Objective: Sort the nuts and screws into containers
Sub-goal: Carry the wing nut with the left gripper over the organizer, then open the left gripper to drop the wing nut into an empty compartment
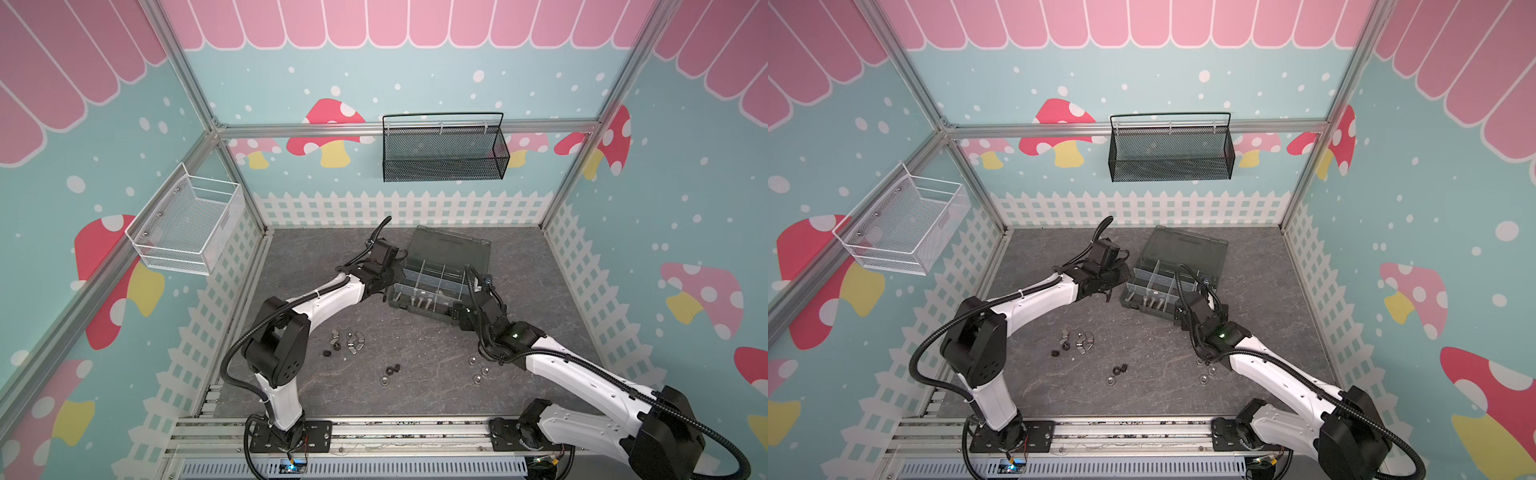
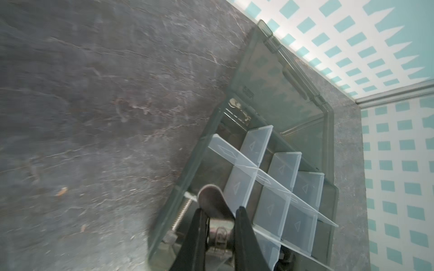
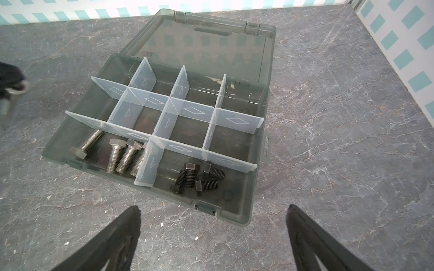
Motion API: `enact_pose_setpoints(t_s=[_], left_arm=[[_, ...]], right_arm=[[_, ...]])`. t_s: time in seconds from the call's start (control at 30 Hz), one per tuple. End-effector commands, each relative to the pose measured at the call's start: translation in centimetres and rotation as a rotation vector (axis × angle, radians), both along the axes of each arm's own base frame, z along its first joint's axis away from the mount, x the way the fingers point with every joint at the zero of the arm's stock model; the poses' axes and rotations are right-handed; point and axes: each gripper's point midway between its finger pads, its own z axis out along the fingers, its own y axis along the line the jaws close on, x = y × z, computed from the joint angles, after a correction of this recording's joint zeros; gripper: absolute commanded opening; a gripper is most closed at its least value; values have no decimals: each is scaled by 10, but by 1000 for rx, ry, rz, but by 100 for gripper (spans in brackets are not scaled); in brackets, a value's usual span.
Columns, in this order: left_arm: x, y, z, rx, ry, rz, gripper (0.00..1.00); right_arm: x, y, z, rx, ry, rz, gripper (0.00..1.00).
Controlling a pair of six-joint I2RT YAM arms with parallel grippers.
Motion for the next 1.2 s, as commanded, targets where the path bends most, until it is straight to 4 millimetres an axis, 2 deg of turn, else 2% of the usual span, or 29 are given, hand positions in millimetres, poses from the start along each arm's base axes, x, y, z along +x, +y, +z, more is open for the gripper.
enact_pose_setpoints(t_s=[0.0,0.17,0.43,0.73,1.0,1.17], left_arm=[[12,-27,3,-49,-14,-52,0],[23,-42,-16,-70,17,-57,0],[32,-49,-35,-75,42,-52,0],[37,-62,-36,-99,46,-77,0],[38,-61,-44,-79,61,-67,0],[32,-51,-51,-53,71,-39,0]], right_arm=[[0,-4,11,17,-26,-31,98],[-1,-6,13,19,-29,-33,98],[-2,-8,12,20,-29,-35,98],[-2,-6,8,11,-17,-32,98],[-2,-7,7,8,-17,-31,98],[-3,-9,7,9,-20,-35,98]])
